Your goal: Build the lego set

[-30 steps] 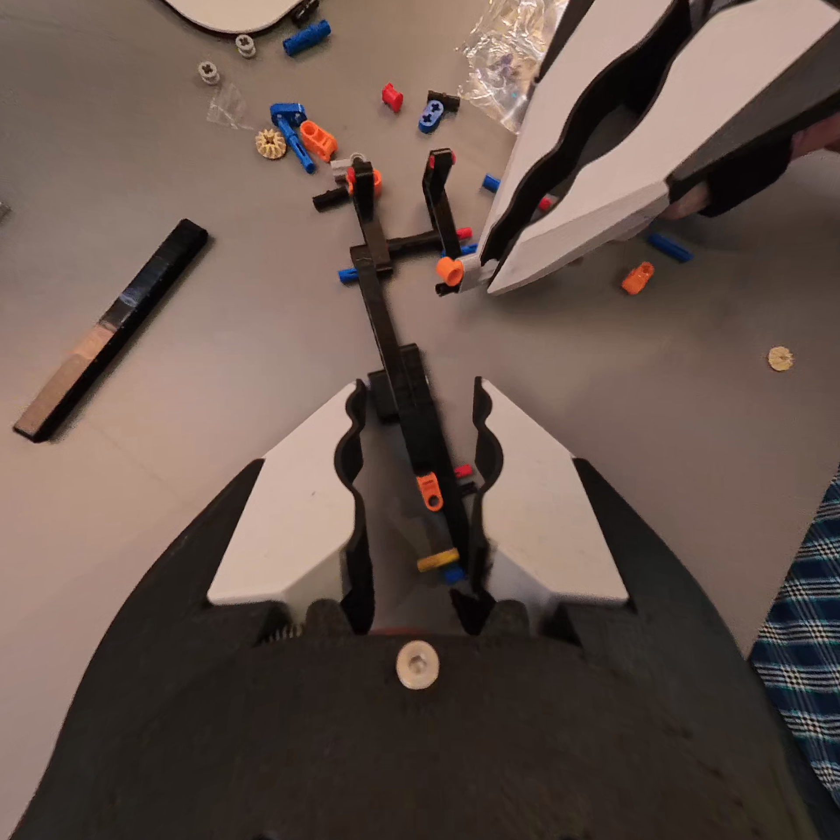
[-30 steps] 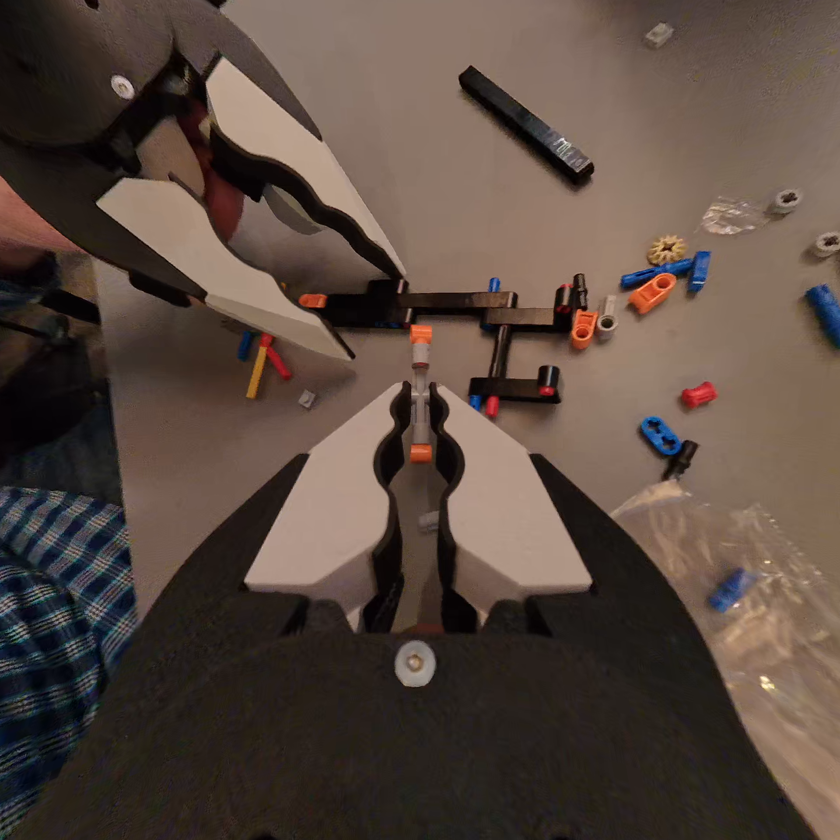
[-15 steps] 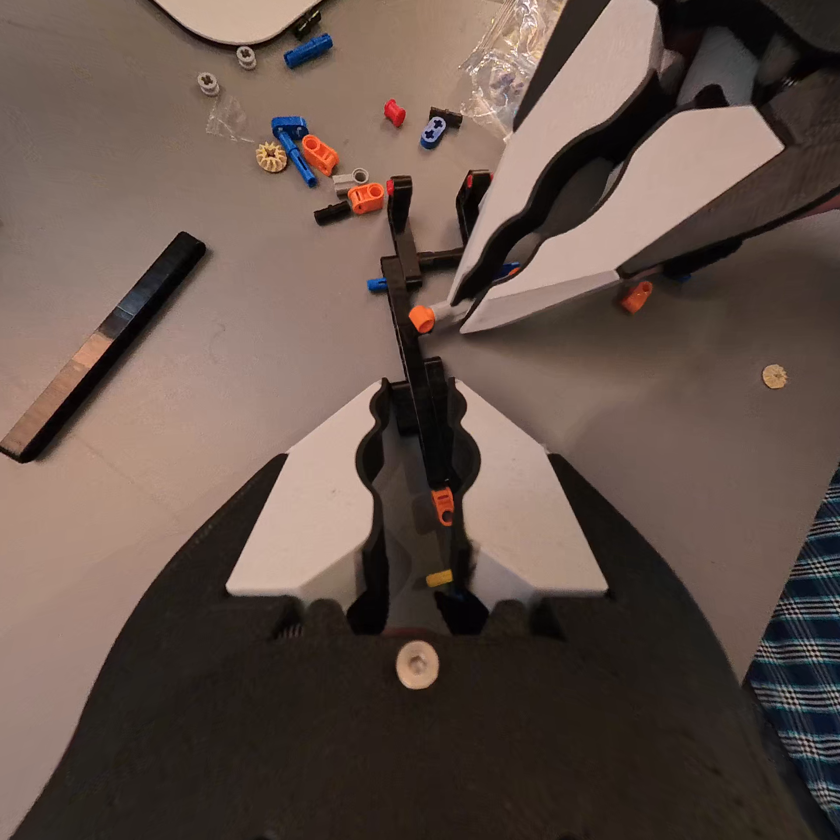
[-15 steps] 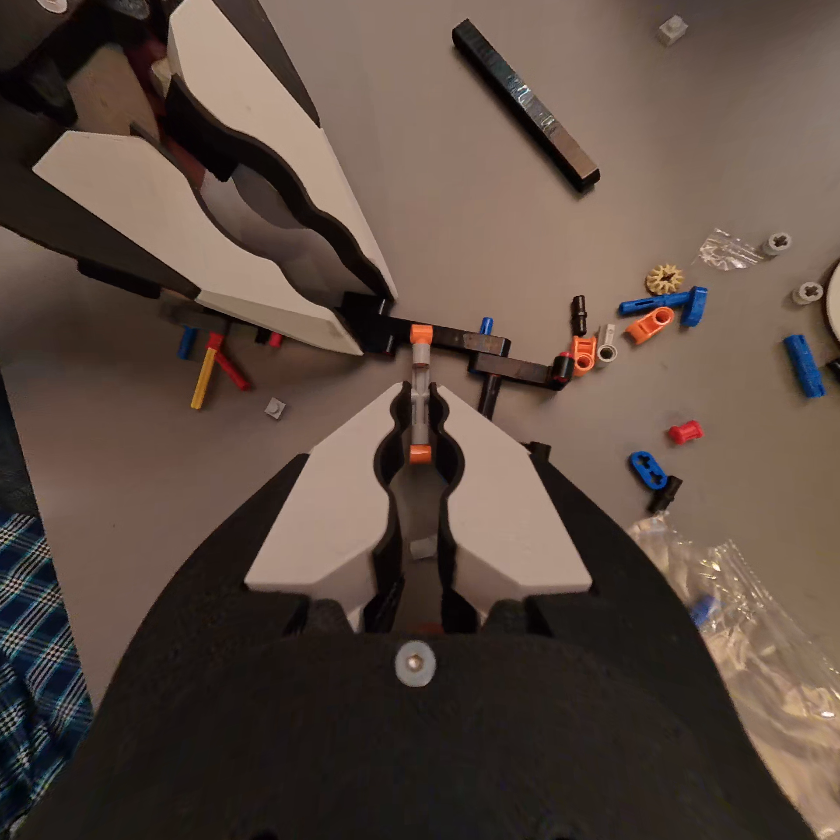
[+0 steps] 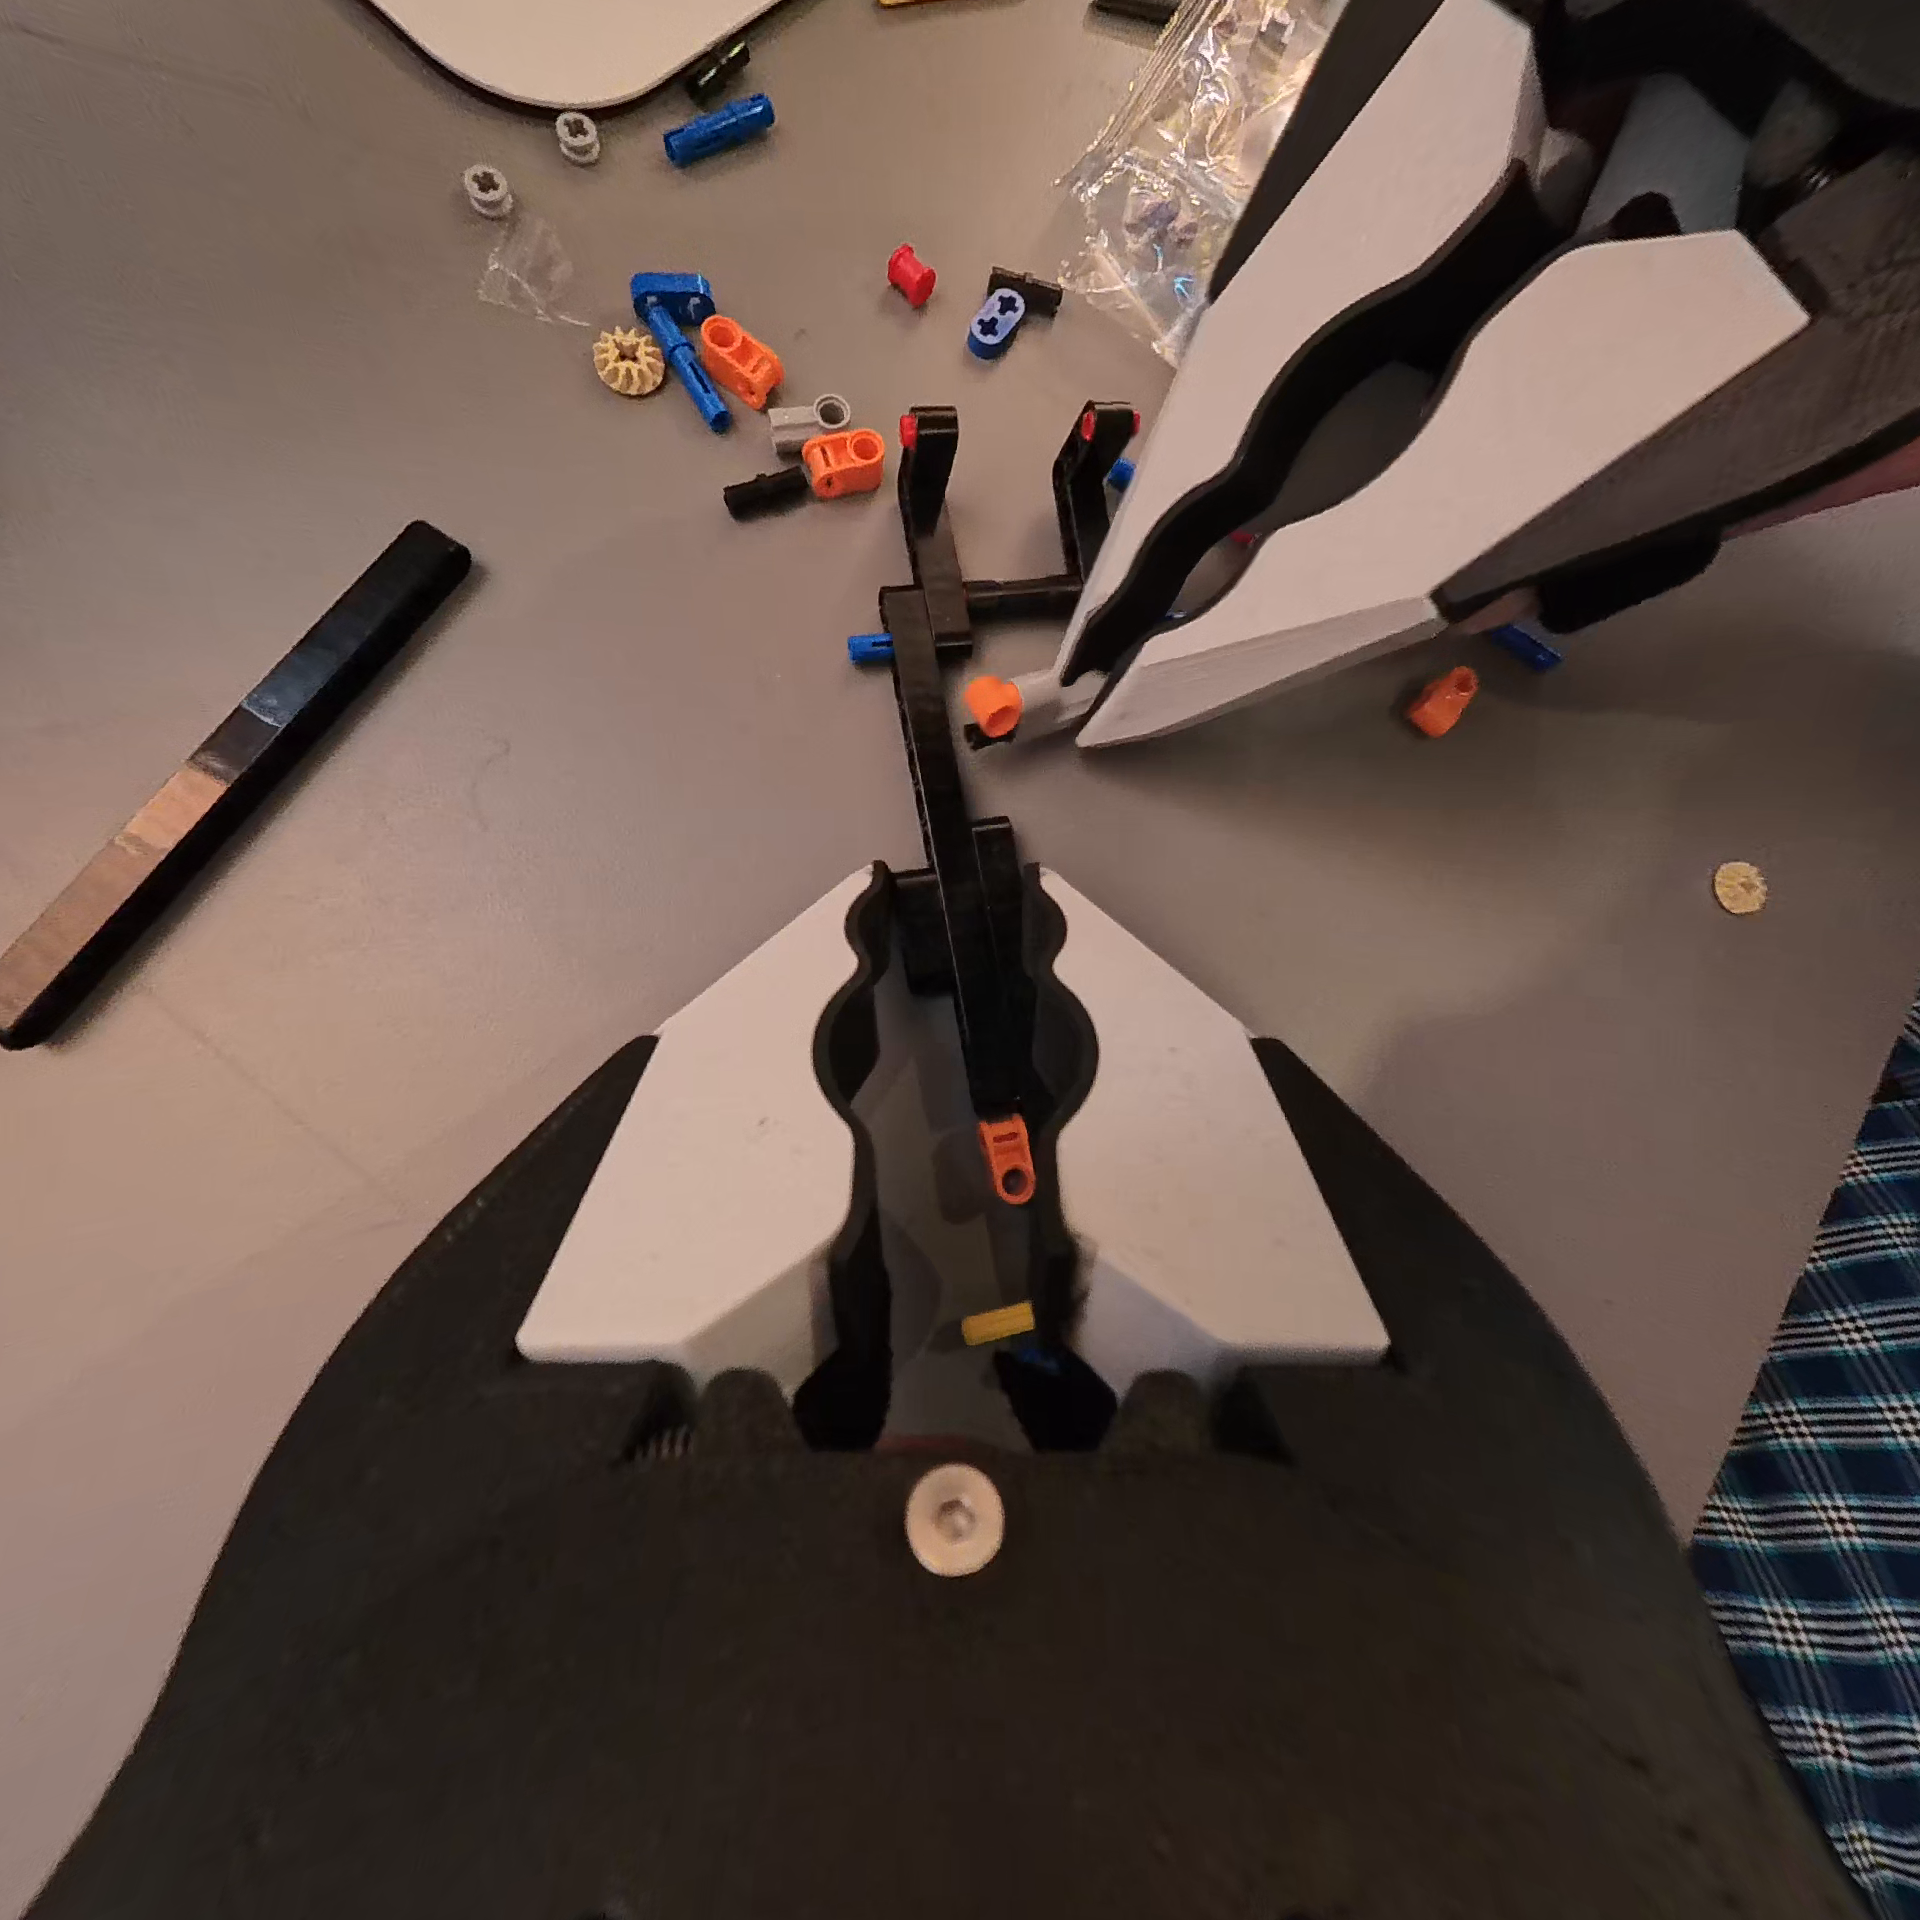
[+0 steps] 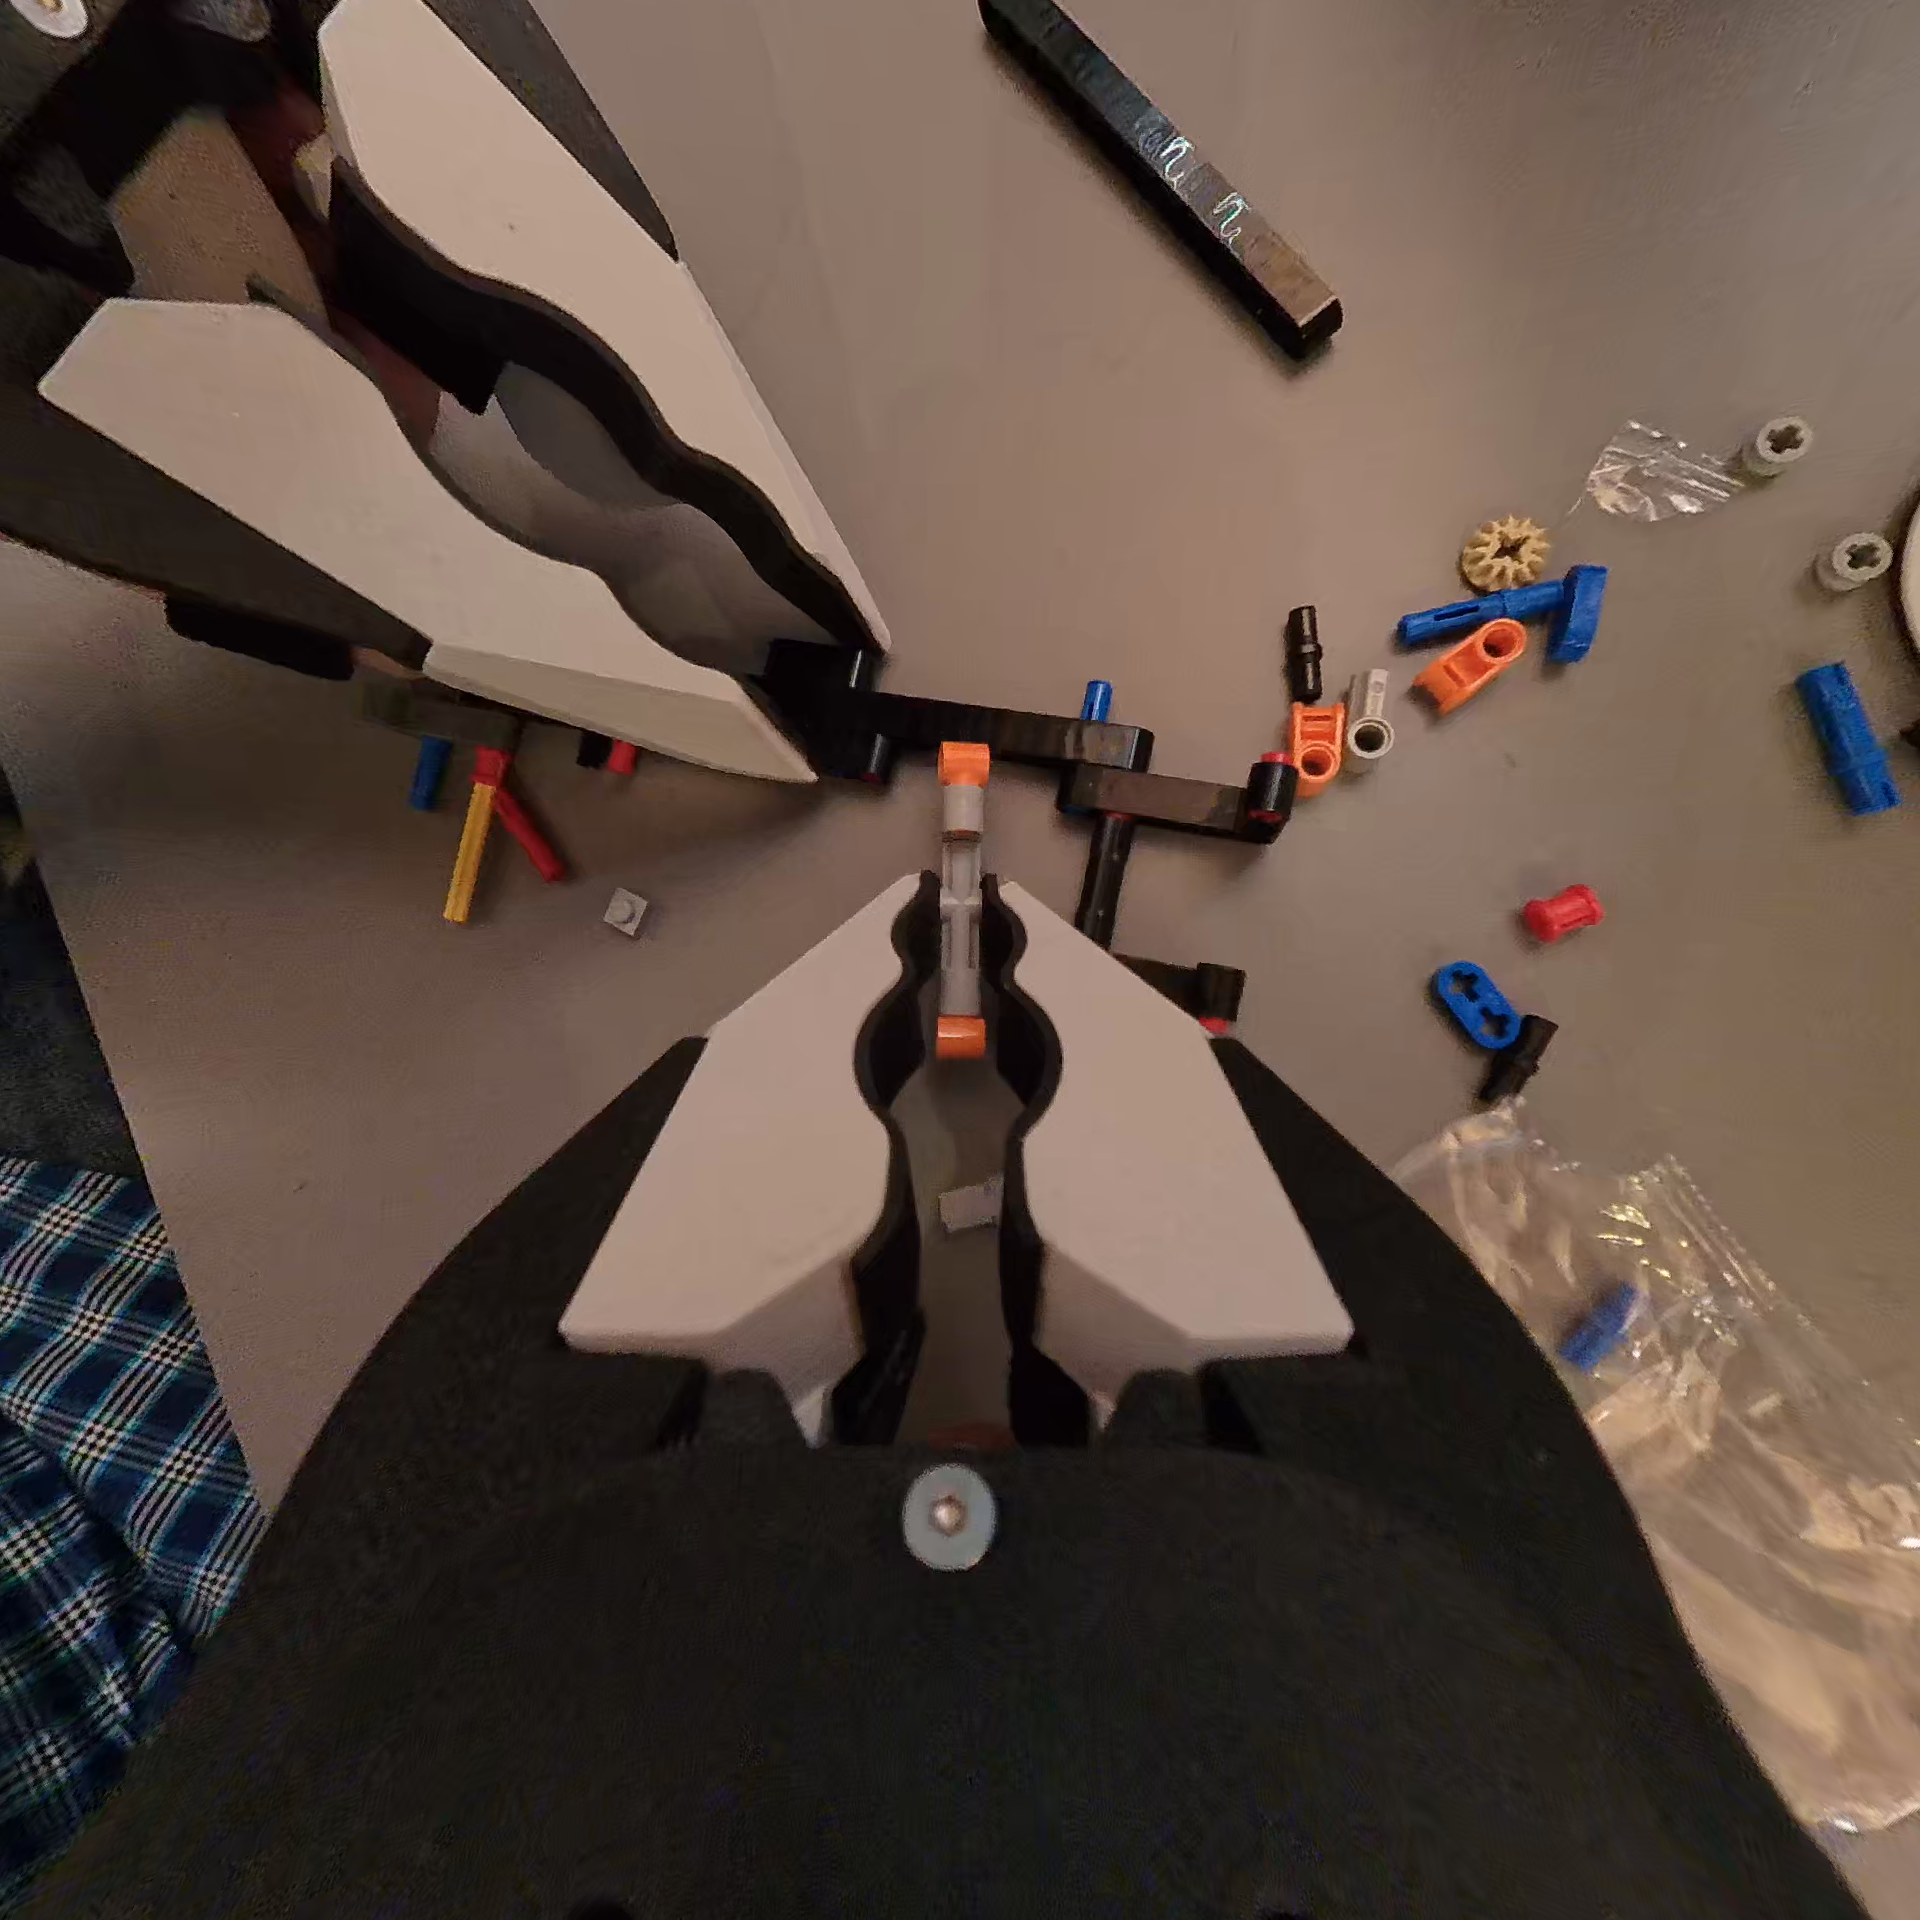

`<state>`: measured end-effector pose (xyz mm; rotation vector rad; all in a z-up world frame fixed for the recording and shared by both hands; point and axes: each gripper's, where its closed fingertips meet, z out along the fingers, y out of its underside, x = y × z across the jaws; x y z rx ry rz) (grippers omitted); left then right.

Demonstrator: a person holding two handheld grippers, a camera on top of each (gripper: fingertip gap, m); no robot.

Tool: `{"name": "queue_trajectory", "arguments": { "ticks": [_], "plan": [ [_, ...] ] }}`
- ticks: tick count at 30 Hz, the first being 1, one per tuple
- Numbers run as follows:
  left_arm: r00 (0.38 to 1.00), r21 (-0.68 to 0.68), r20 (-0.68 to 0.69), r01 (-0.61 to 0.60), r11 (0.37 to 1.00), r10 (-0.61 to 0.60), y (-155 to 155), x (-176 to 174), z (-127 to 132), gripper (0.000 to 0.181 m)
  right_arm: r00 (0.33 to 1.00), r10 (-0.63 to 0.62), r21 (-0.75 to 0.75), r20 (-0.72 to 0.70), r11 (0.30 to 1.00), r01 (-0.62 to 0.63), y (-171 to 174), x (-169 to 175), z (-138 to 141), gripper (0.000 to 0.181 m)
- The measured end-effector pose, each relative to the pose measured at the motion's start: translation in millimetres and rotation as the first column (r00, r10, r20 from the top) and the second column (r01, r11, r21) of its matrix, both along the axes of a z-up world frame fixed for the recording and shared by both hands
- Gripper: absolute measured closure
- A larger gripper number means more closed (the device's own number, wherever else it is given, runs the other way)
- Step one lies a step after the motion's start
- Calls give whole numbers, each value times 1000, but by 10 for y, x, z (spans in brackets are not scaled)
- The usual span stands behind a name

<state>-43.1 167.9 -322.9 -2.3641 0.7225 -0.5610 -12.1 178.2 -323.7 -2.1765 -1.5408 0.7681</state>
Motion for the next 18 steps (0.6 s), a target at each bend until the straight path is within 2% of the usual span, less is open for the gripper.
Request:
{"name": "queue_trajectory", "arguments": {
  "ticks": [18],
  "plan": [
    [1000, -7, -11, 15, 1000, -15, -11, 25, 5, 158, 997, 30, 147, 71, 988, -40, 28, -29, -15, 176]
  ]
}}
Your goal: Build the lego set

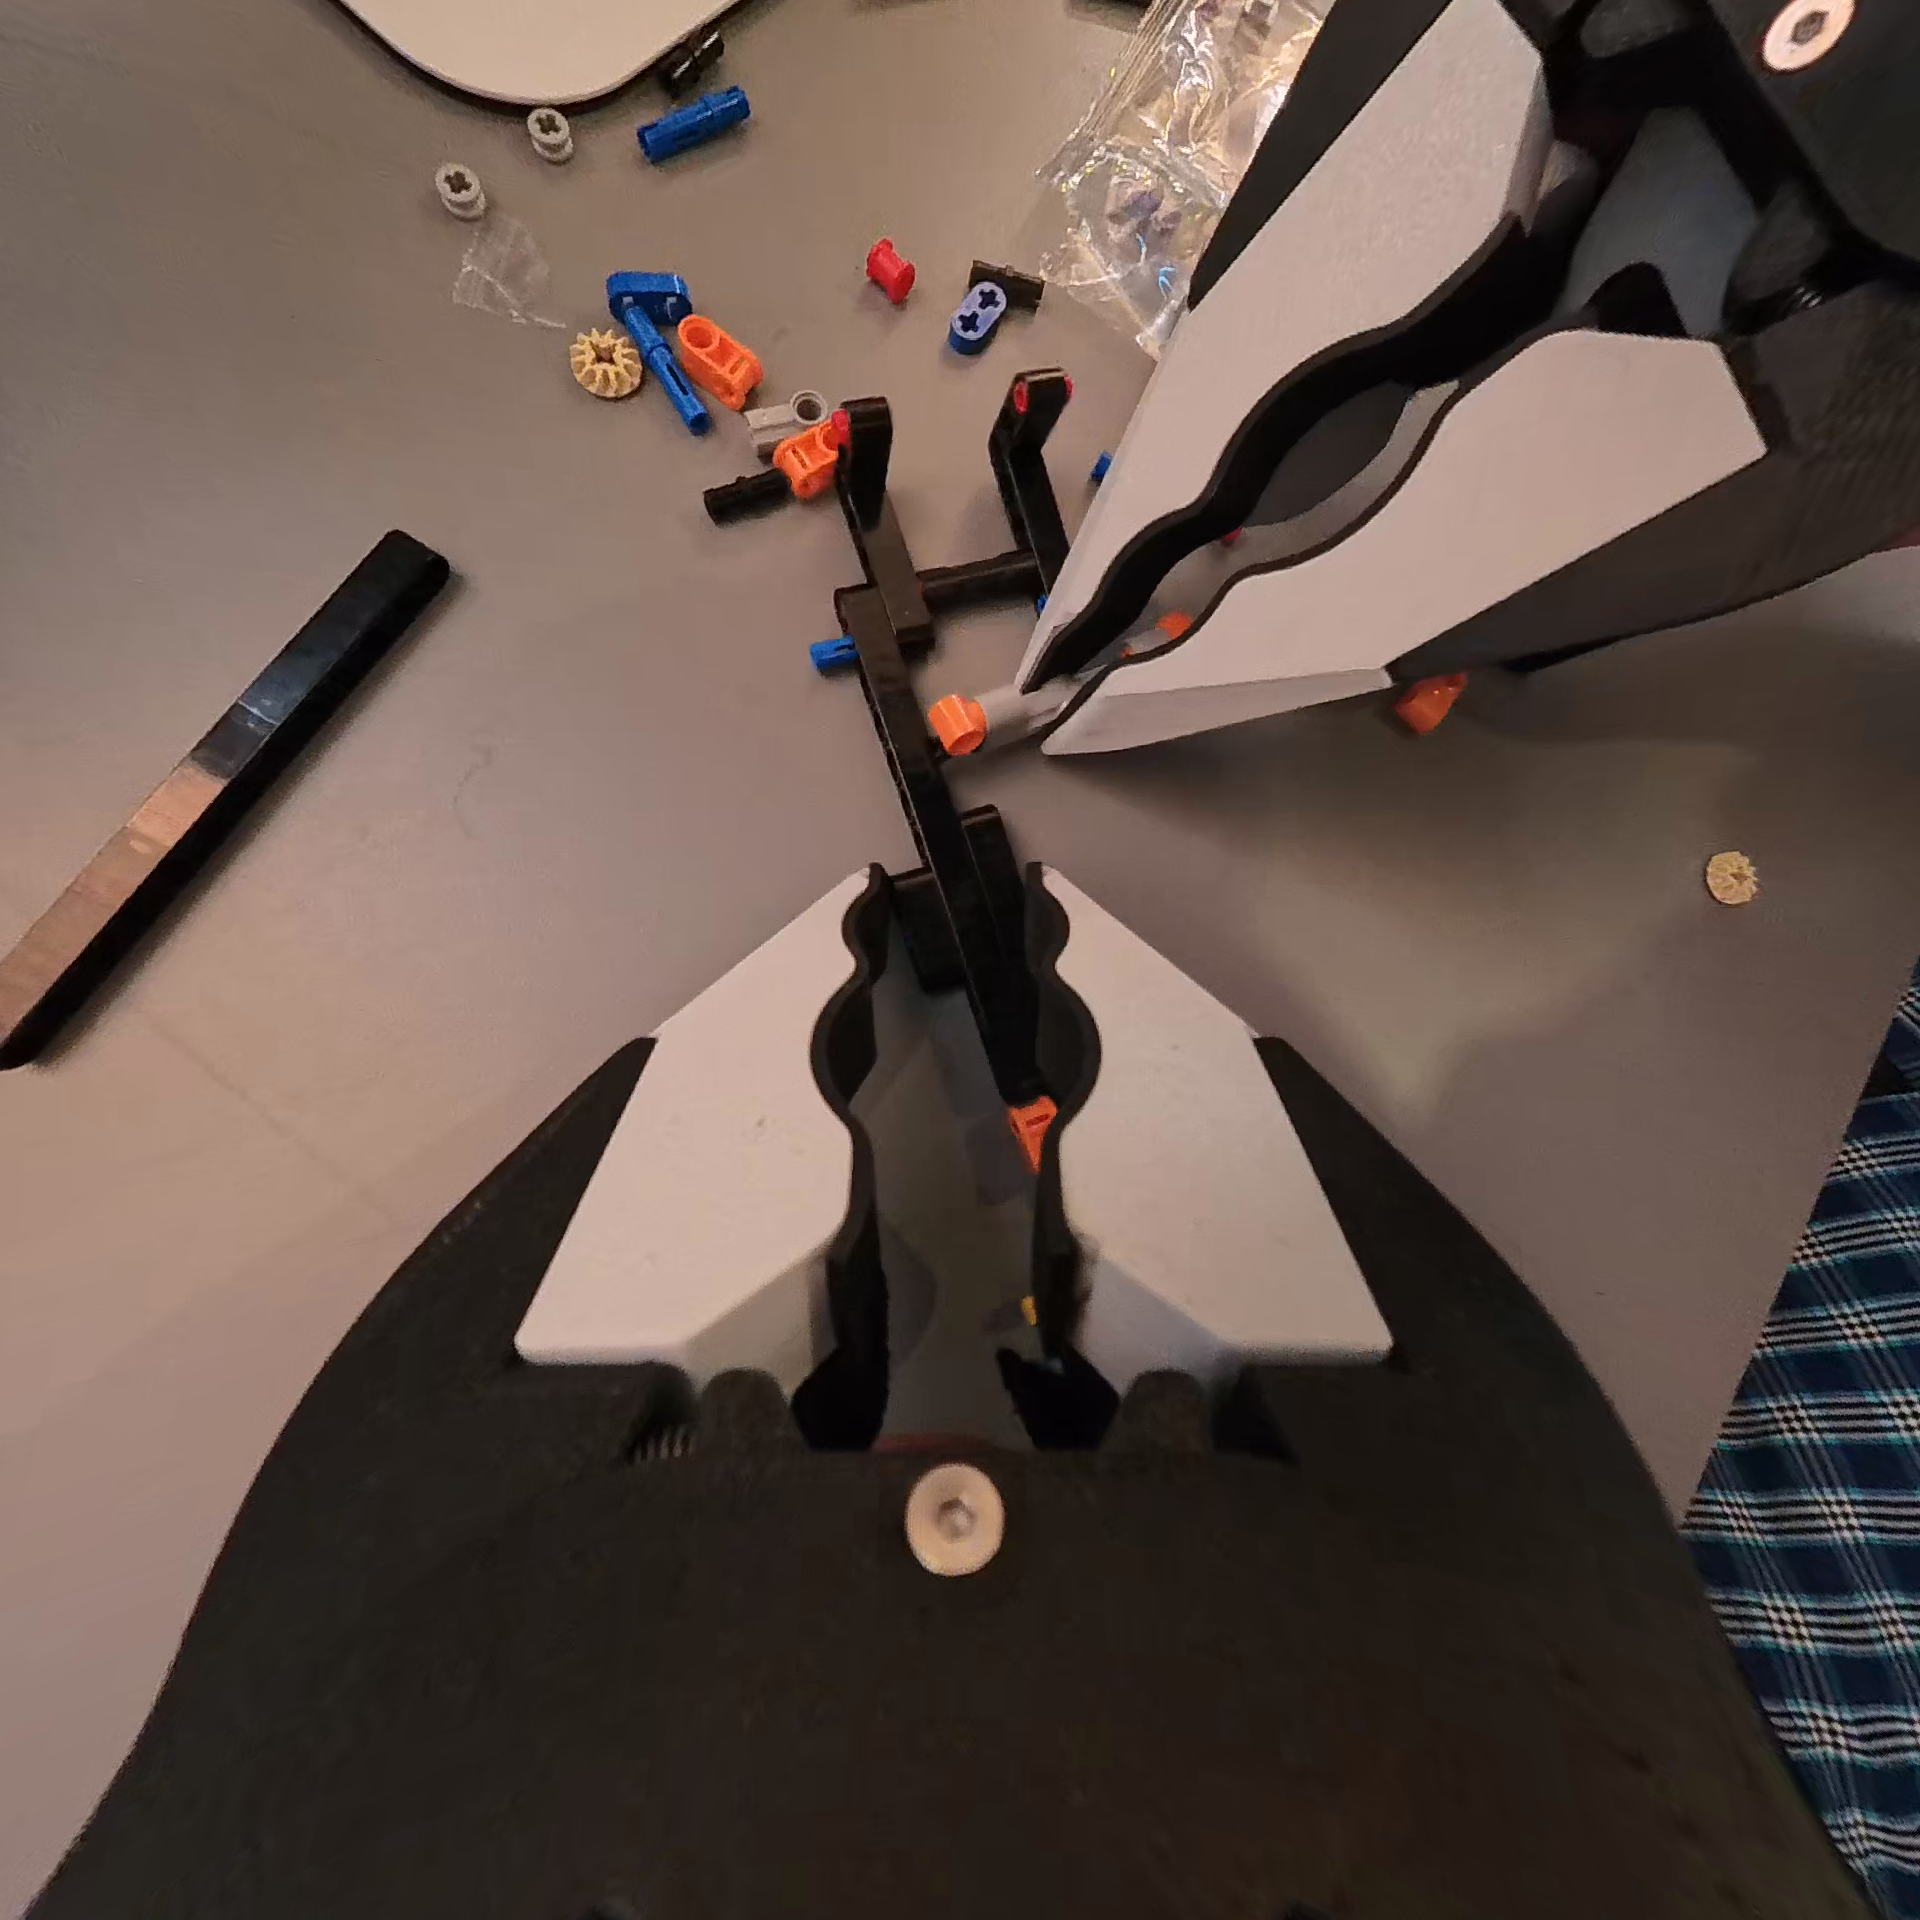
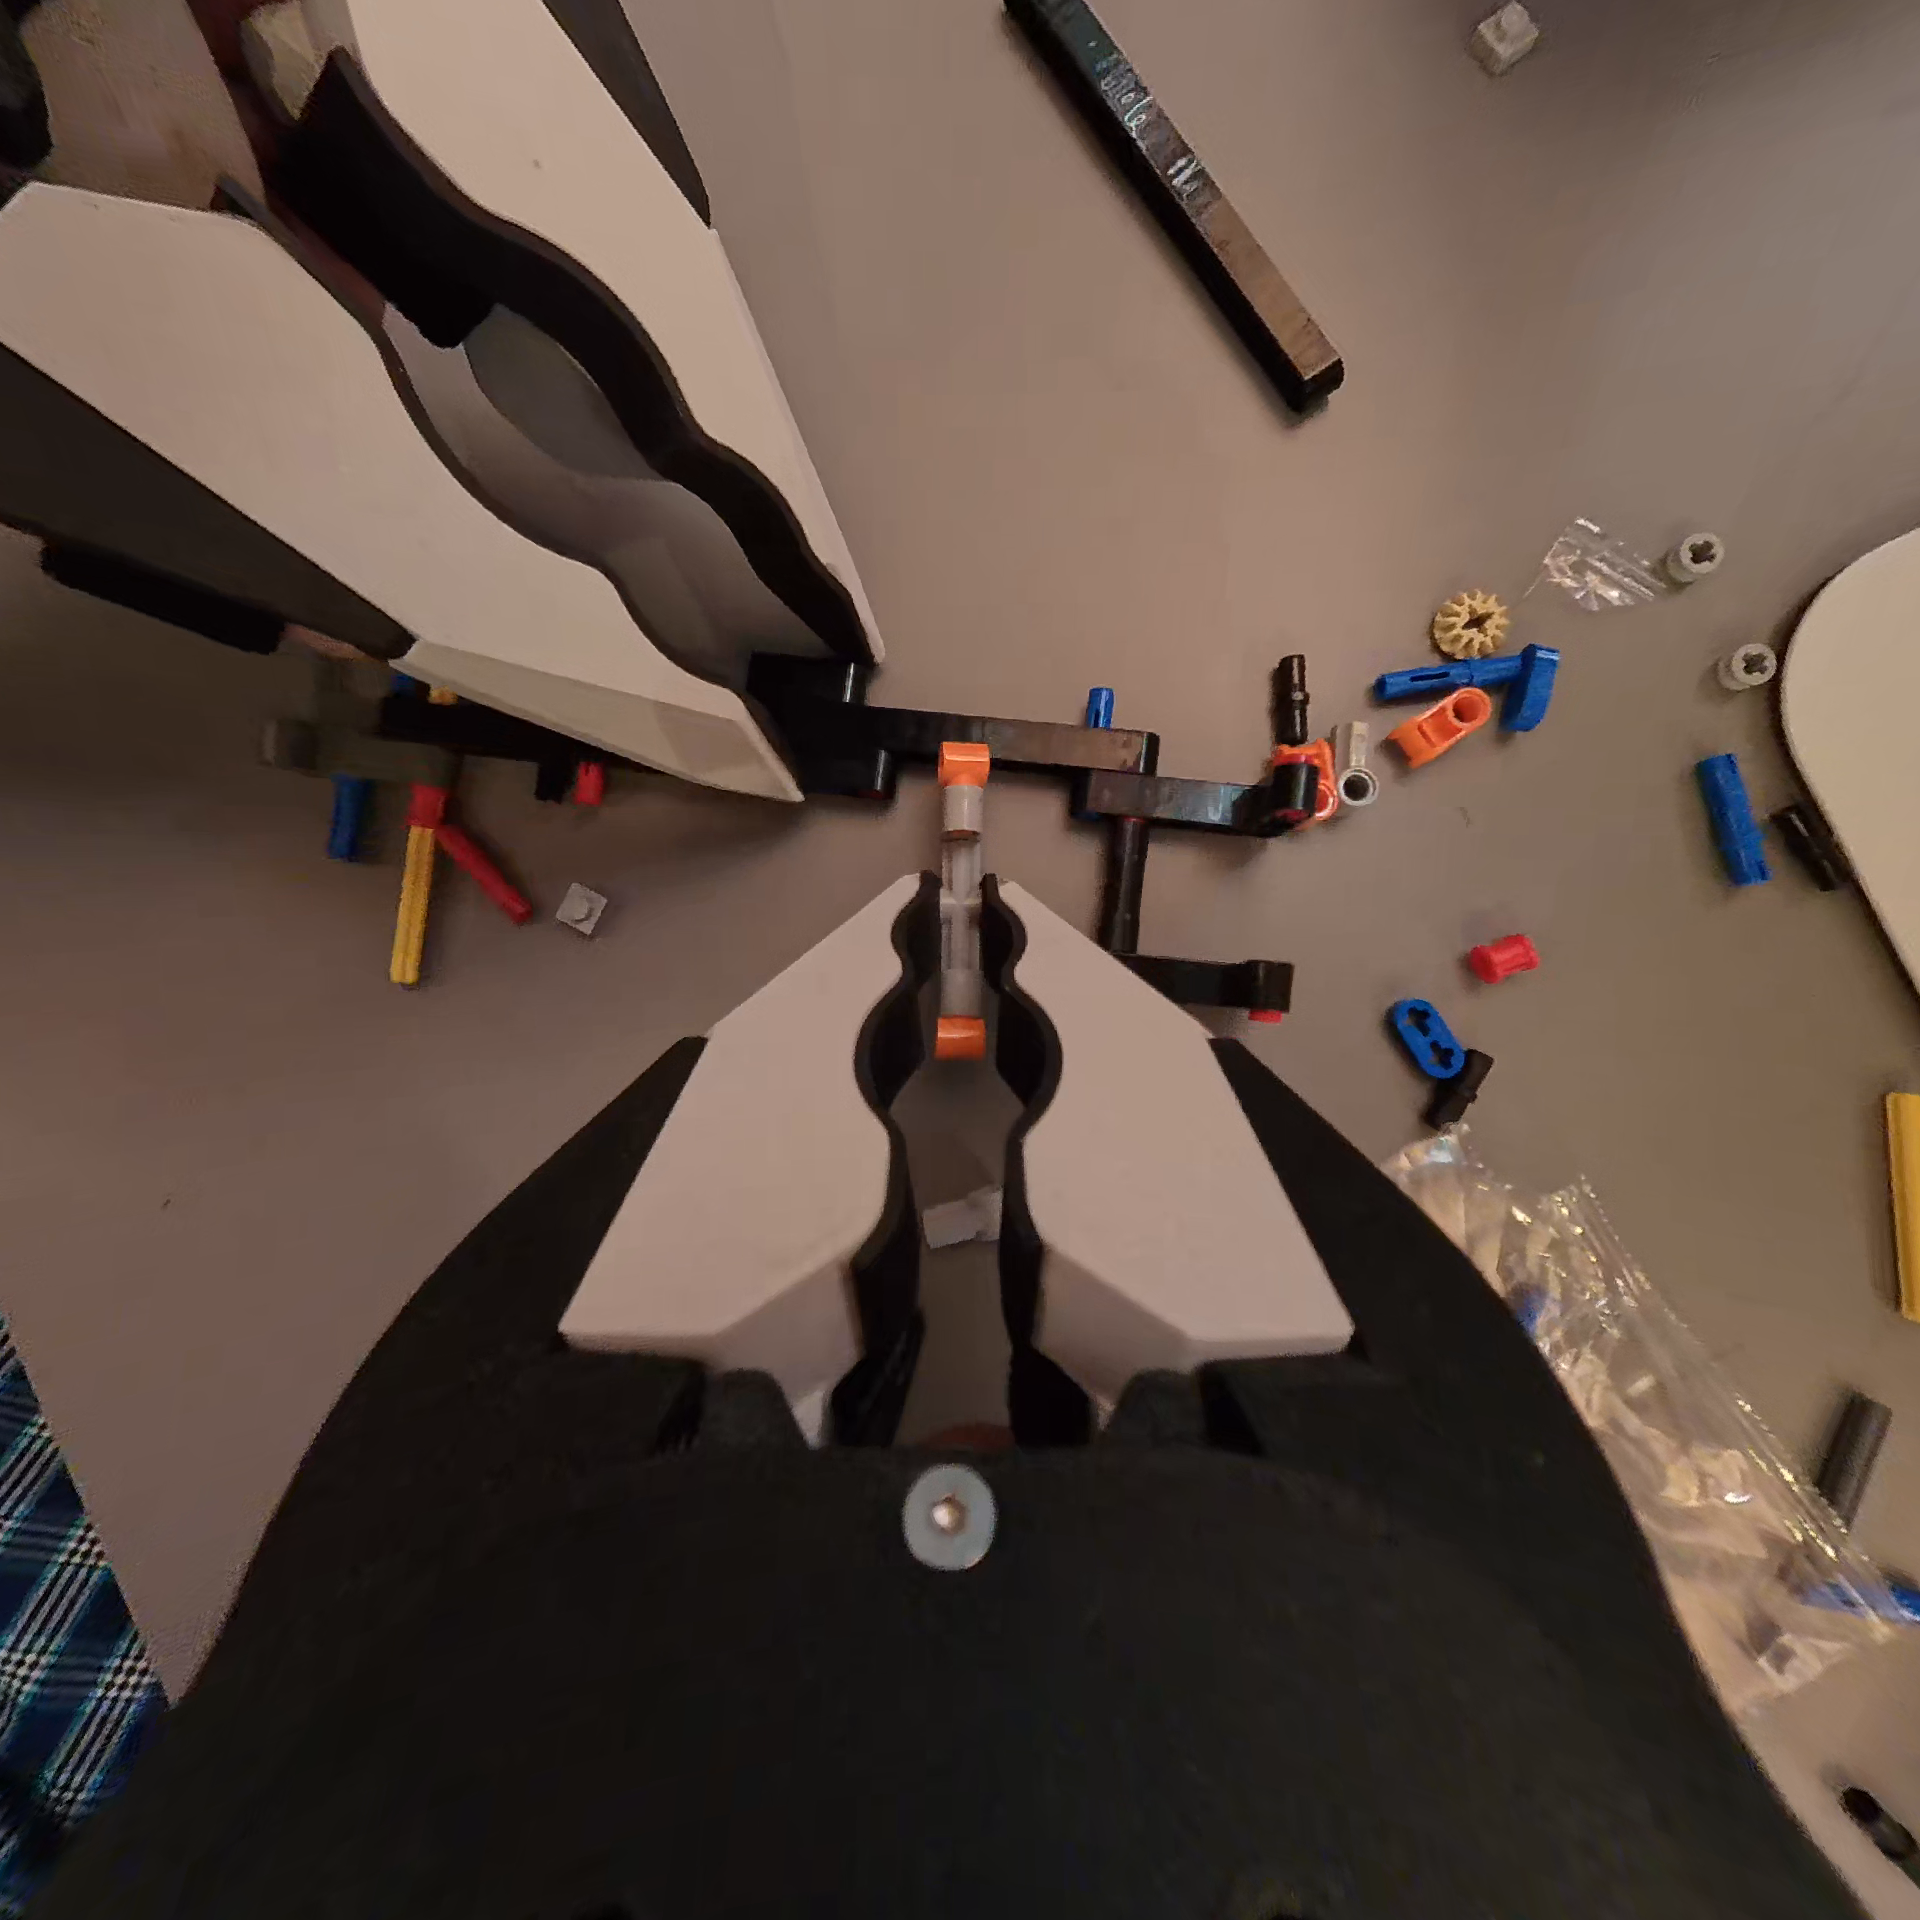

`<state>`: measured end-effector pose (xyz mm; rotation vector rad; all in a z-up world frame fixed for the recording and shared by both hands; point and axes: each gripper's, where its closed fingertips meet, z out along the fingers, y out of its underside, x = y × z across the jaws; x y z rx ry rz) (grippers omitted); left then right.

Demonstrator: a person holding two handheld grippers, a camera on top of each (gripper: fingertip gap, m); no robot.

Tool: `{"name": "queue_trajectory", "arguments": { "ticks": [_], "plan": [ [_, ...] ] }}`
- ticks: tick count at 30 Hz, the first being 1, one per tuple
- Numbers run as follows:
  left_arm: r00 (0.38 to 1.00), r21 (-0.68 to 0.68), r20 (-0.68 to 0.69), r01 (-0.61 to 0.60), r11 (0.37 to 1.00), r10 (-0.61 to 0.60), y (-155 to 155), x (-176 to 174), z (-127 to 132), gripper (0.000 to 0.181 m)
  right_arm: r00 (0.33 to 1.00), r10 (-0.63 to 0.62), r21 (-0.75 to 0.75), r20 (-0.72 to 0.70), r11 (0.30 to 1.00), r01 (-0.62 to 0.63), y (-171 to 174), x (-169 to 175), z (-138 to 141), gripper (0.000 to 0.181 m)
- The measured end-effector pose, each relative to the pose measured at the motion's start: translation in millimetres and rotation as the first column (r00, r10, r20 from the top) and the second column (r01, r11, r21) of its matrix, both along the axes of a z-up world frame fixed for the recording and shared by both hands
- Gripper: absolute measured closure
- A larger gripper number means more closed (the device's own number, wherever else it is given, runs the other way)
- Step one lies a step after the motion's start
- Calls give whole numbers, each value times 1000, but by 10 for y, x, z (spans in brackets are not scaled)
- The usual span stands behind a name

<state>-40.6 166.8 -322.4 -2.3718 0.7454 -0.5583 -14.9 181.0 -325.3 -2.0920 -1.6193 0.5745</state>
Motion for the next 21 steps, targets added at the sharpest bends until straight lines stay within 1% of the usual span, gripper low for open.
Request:
{"name": "queue_trajectory", "arguments": {
  "ticks": [3, 7, 9, 11, 15, 17, 18, 19, 21],
  "plan": [
    [1000, 0, -5, 13, 1000, -13, -15, 0, 1, 156, 1000, 5, 5, -4, 1000, -5, -1, 4, 14, 176],
    [1000, 15, -22, 21, 1000, -21, -12, -16, 13, 146, 1000, 10, 14, -6, 1000, -10, 13, 19, 36, 176],
    [999, 25, -30, 20, 999, -20, 1, -17, 25, 144, 1000, 13, 12, -14, 1000, -13, 12, 24, 43, 176],
    [997, 27, -62, 36, 999, -34, -5, -3, 0, 140, 1000, 15, 12, -16, 1000, -15, 14, 39, 42, 176],
    [989, 45, -140, 63, 997, -56, -5, 33, -28, 137, 1000, 20, 9, -21, 1000, -20, 18, 61, 37, 176],
    [981, 55, -185, 66, 996, -55, 4, 18, -40, 140, 999, 21, 10, -27, 1000, -21, 25, 70, 44, 176],
    [979, 59, -199, 66, 996, -53, 9, 11, -44, 146, 999, 21, 9, -31, 1000, -21, 26, 72, 53, 177],
    [979, 59, -196, 73, 996, -60, 2, 29, -43, 154, 999, 23, 8, -34, 1000, -22, 25, 76, 61, 177],
    [980, 65, -192, 73, 995, -59, 7, 48, -43, 157, 999, 24, 10, -41, 1000, -23, 29, 80, 82, 177]
  ]
}}
